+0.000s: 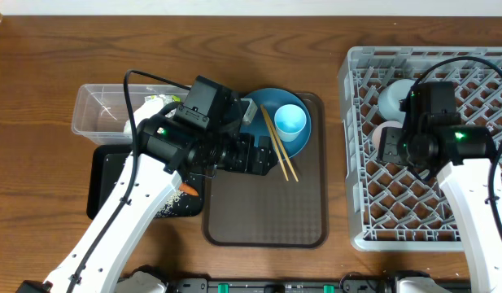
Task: Sort waste into correct bins and load items into the dishwasher rack
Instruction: 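Lower the pink cup upside down into the rack and release it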
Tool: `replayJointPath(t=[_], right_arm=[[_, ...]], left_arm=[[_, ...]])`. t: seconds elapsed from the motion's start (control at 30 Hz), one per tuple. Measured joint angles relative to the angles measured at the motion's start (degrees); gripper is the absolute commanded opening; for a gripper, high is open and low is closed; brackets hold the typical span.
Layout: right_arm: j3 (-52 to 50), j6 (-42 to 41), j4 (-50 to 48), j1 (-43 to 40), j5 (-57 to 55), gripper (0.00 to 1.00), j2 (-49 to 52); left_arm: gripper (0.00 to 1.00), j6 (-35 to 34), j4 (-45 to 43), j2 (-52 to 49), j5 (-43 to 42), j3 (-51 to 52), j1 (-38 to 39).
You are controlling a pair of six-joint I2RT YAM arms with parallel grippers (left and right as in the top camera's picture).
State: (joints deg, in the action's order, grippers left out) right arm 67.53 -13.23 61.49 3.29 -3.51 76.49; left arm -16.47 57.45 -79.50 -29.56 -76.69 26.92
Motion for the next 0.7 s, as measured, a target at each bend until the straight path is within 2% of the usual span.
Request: replayJointPath(t=[0.27, 0.47, 0.7], right_arm=[[0.0, 0.0, 0.1, 0.0, 0.1, 0.09, 3.4], [0.0, 0.0, 0.2, 0.3, 0.5, 0.21, 5.0], [0.0, 0.0, 0.9, 0.3, 0.5, 0.23, 5.2]], left_arm=[[0.97, 0.0, 0.0, 0.0, 0.0, 0.0, 0.0], [0.97, 0.0, 0.0, 0.0, 0.0, 0.0, 0.0], [0.97, 0.0, 0.0, 0.0, 0.0, 0.0, 0.0]])
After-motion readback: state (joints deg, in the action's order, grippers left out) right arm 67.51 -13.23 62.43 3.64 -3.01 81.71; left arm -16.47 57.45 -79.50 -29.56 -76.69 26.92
